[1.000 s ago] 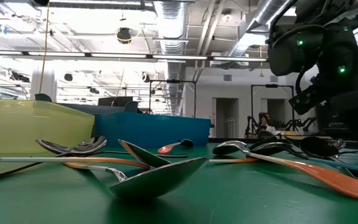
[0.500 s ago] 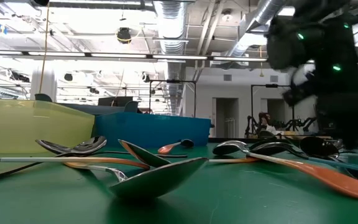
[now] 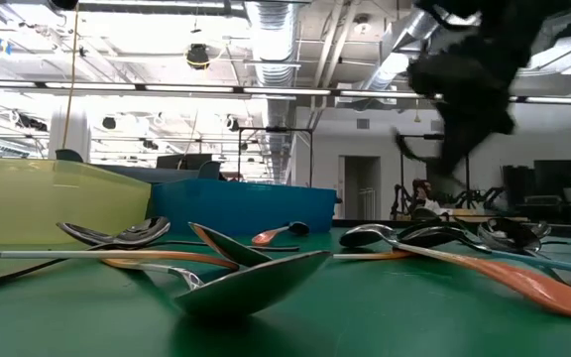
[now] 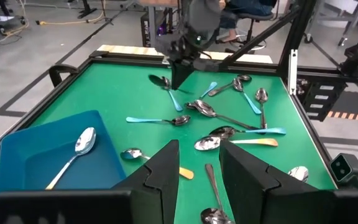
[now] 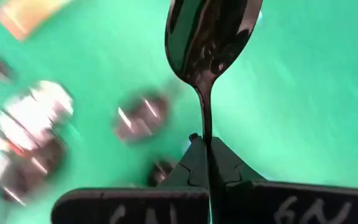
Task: Sort silverware by color (type)
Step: Put the black spoon into the green bin
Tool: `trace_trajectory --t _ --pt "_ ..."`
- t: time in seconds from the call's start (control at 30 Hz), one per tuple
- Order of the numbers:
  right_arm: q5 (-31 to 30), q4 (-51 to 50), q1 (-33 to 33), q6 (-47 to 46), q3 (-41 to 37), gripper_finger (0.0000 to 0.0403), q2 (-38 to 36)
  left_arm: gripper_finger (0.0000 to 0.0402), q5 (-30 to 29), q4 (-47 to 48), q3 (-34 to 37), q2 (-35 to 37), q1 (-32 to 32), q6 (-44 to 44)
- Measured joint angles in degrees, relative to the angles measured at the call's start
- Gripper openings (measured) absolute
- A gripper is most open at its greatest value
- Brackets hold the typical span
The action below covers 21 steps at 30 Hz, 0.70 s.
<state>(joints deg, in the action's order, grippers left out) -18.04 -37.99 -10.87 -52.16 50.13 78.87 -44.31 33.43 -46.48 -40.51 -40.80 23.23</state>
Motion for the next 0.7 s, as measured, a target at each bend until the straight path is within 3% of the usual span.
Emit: trace_trajectory --t 0.2,0.43,0.53,0.7 --pt "-7.9 29.1 -0.2 7.5 0.1 0.0 3.5 0.0101 0.0 -1.3 0.0 0.0 0.0 0.1" --pt "-9.1 66.9 1.6 15.2 0.4 0.0 14.4 0.0101 0.0 -1.5 0.0 0.0 0.0 1.0" --pt "-9.0 74.1 2.0 15.6 3.8 0.0 21.2 0.0101 -0.1 -1.5 0.0 0.0 0.0 1.1" --pt "-7.1 74.3 2.0 16.5 15.2 0.0 32.9 0.0101 -1.7 -1.5 0.0 0.0 0.0 1.5"
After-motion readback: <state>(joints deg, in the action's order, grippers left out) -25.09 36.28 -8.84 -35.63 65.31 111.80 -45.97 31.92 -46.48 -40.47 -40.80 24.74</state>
